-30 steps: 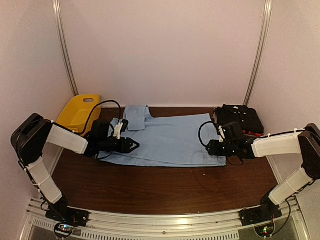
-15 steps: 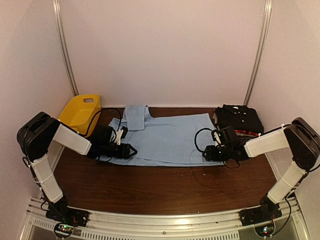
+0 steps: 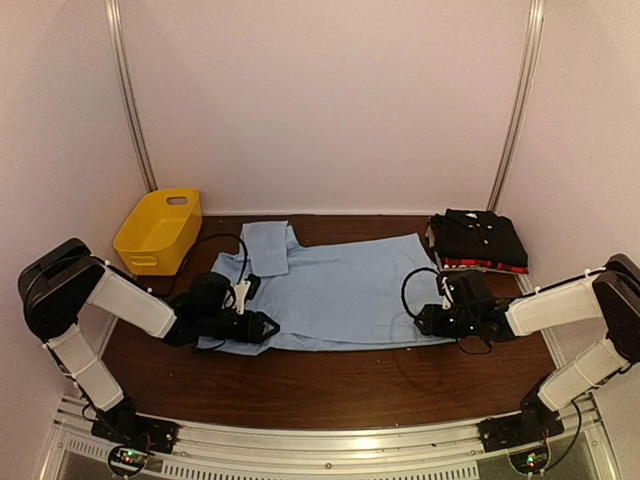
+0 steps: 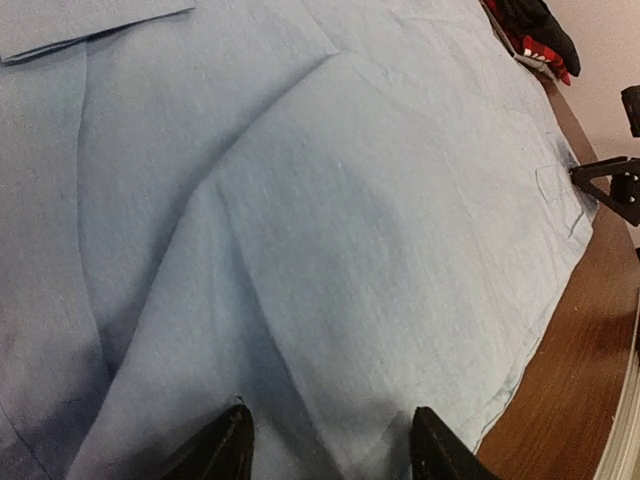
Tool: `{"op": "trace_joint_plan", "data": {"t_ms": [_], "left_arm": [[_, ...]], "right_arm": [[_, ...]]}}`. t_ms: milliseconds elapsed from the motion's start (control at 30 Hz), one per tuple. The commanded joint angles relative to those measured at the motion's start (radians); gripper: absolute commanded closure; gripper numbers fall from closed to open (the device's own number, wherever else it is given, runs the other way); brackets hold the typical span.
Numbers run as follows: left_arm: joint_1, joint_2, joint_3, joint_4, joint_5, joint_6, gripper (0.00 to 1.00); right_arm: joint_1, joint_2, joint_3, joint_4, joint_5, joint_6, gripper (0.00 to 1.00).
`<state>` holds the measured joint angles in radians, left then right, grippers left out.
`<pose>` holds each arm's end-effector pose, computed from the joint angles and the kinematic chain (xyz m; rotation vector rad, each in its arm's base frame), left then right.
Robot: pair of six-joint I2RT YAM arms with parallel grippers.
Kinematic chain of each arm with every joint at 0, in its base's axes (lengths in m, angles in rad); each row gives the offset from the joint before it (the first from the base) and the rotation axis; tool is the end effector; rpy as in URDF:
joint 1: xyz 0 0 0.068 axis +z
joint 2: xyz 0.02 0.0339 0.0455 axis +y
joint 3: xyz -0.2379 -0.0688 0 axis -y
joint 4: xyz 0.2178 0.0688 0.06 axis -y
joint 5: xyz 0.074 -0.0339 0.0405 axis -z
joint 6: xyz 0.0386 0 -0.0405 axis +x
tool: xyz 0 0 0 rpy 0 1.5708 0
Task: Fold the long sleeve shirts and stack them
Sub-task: Move the 1/3-folded shirt to the center of the board.
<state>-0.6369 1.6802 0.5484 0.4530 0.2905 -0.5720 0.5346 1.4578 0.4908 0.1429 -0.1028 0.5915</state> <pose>0.2179 -0.1750 0.1087 0.2453 2.3905 -0.9399 0.2067 0.1270 0.1222 0.0207 2.4905 0.6290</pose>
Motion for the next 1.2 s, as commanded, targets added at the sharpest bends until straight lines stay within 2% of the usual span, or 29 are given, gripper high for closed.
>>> {"op": "trace_joint_plan", "data": {"t_ms": [0,133,300,533,733,867,1033,1067,1133,1167], "left_arm": [[-0.079,-0.027,-0.081,-0.13,-0.045,-0.109,0.45],[-0.134,-0.128,-0.107,-0.212,-0.118,-0.143,0.45],[-0.147,-0.265,-0.178,-0.296,-0.176,-0.172,0.45],[-0.163,-0.395,-0.287,-0.324,-0.179,-0.211,0.45],[-0.183,-0.525,-0.311,-0.386,-0.202,-0.233,0.44],[-0.183,-0.639,-0.271,-0.473,-0.262,-0.196,0.38],[-0.184,-0.706,-0.18,-0.534,-0.376,-0.149,0.21],[-0.184,-0.709,-0.161,-0.54,-0.4,-0.143,0.17],[-0.184,-0.71,-0.11,-0.57,-0.458,-0.131,0.04],[-0.184,-0.706,-0.082,-0.598,-0.499,-0.128,0.03]], "right_arm": [[0.065,-0.06,-0.092,-0.135,0.032,0.125,0.46],[0.107,-0.151,-0.147,-0.18,0.081,0.181,0.46],[0.175,-0.269,-0.191,-0.242,0.134,0.243,0.46],[0.311,-0.391,-0.235,-0.336,0.21,0.367,0.47],[0.432,-0.452,-0.217,-0.439,0.297,0.459,0.47],[0.458,-0.493,-0.144,-0.52,0.367,0.456,0.46],[0.46,-0.531,-0.049,-0.588,0.469,0.404,0.39],[0.46,-0.533,-0.03,-0.596,0.488,0.384,0.36],[0.459,-0.529,0.016,-0.613,0.531,0.344,0.23],[0.458,-0.523,0.041,-0.622,0.549,0.32,0.18]]}}
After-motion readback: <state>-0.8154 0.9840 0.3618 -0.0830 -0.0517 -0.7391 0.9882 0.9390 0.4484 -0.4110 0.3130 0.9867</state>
